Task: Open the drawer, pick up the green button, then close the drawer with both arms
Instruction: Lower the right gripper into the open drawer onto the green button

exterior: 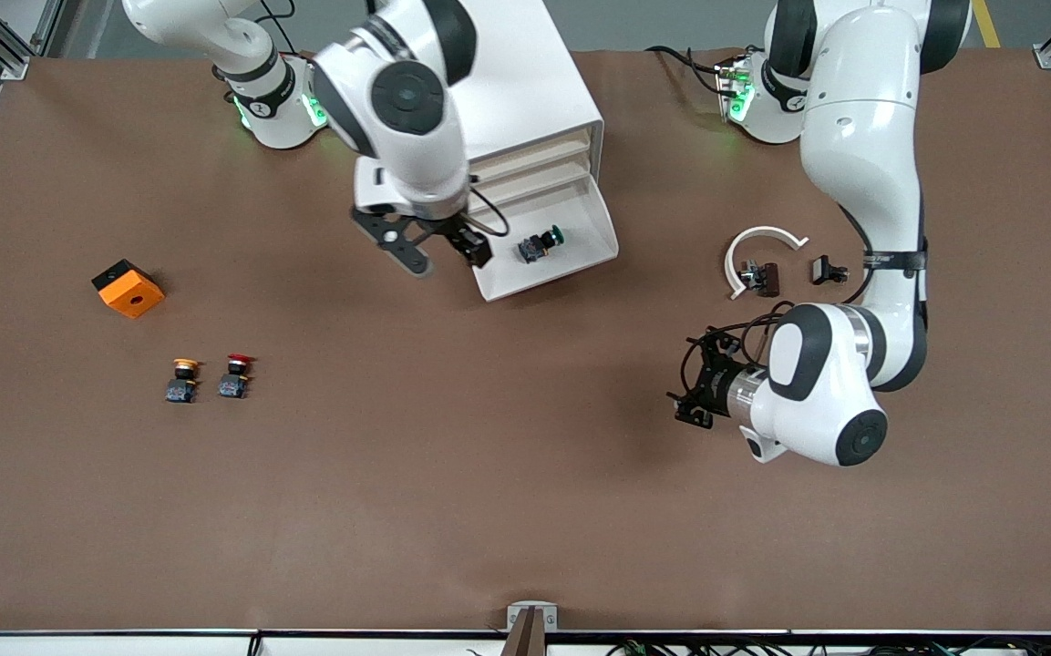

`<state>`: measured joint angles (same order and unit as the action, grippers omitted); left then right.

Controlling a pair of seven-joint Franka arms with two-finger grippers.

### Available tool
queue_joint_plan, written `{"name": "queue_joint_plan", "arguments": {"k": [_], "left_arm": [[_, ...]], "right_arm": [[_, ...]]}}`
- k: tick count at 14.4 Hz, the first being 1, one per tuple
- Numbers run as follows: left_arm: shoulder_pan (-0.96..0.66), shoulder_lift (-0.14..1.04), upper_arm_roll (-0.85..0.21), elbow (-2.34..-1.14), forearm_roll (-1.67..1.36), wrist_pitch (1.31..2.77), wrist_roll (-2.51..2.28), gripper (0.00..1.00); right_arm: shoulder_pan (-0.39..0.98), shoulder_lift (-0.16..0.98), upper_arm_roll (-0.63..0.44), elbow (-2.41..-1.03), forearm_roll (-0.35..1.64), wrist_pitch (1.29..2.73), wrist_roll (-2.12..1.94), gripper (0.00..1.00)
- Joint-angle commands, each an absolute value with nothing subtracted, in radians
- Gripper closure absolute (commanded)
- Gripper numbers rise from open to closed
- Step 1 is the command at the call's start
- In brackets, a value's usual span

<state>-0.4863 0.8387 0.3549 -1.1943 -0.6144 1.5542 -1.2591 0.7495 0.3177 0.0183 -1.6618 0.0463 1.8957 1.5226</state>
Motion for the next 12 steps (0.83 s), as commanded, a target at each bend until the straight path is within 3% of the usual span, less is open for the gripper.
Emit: {"name": "queue_joint_plan", "arguments": {"k": [1, 7, 12], "left_arm": [[-0.496, 0.793, 0.371, -1.207, -0.482, 1.566, -1.1, 0.0], [-0.503, 0.736, 0.368, -1.213, -0.296, 1.588, -0.728, 0.0], [-0.508, 0.66, 0.339, -1.264, -0.27, 1.698, -0.474, 0.0]], "right_arm": [[0.794, 0.388, 0.003, -1.643, 0.043, 1.972, 1.636, 0.0], [0.834, 0.474, 0.005, -1.643, 0.046, 2.052, 1.695, 0.0], [0.865, 0.532, 0.005, -1.64, 0.061, 2.059, 1.718, 0.0]]}}
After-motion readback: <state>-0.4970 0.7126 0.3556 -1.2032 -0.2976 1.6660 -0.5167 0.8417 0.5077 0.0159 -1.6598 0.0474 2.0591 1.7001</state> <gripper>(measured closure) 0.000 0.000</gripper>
